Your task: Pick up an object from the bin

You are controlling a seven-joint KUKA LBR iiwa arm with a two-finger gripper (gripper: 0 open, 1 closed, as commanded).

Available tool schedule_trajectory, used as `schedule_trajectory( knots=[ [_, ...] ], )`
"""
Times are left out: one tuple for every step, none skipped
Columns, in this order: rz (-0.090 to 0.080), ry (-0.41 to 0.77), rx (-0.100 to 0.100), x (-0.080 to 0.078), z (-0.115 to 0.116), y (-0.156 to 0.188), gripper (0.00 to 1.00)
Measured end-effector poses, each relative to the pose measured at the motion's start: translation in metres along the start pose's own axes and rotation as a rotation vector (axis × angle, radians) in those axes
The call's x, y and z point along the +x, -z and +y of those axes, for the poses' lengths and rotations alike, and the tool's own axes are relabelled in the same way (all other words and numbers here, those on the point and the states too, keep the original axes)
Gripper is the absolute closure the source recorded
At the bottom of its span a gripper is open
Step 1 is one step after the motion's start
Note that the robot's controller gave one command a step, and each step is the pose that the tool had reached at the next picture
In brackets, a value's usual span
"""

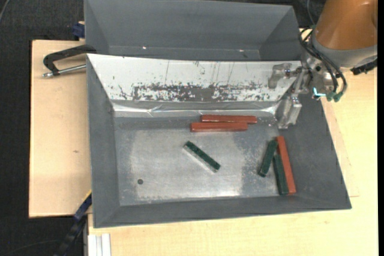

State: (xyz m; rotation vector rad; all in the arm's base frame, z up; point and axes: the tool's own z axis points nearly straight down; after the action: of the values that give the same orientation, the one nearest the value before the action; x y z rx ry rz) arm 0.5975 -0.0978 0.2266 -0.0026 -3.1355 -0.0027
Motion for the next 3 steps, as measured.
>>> schedule_trajectory(
  knots=[
    [-0.001,-0.041,0.0,0.039,-0.007,-0.16,0.0],
    [-0.018,0.089,0.0,-0.006,0.05,-0.123,0.0],
    [-0.006,-0.04,0.0,-0.006,0.052,-0.156,0.0]
  ],
)
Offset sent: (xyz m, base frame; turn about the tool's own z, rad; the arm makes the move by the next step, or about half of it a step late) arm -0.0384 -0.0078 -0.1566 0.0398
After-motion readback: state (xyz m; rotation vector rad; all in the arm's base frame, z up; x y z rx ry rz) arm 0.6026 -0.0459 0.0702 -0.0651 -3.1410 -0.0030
